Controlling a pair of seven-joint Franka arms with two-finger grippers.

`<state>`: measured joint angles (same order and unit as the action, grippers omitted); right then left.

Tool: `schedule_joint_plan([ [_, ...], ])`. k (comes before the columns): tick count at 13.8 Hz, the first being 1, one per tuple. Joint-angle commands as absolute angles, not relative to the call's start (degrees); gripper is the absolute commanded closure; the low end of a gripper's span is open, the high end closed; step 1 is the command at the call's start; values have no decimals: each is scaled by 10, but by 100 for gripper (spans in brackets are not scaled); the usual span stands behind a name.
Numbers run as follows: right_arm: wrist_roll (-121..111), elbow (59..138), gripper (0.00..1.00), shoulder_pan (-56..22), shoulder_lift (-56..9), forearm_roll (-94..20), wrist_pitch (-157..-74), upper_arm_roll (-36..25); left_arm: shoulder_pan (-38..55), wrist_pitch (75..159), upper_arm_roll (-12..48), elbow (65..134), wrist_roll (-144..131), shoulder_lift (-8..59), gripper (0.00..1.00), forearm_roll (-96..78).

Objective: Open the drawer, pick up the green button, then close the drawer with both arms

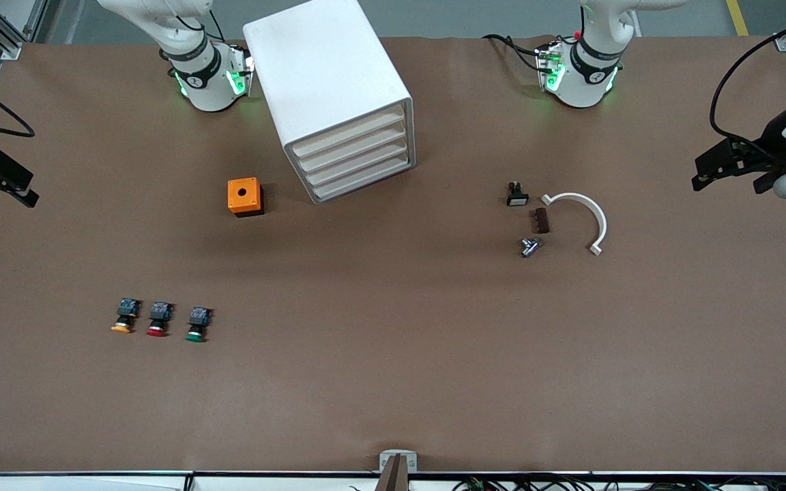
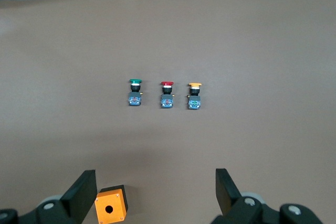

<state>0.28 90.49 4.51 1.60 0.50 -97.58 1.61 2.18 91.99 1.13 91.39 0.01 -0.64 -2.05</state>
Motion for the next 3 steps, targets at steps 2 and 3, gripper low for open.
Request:
schedule_joint_plan([
  [2, -3, 900, 0, 52, 19, 6, -969, 20, 26, 911, 9, 907, 3, -5, 0, -13],
  [3, -3, 900, 0, 52, 19, 6, -969, 20, 25, 911, 9, 906, 4, -5, 0, -14],
])
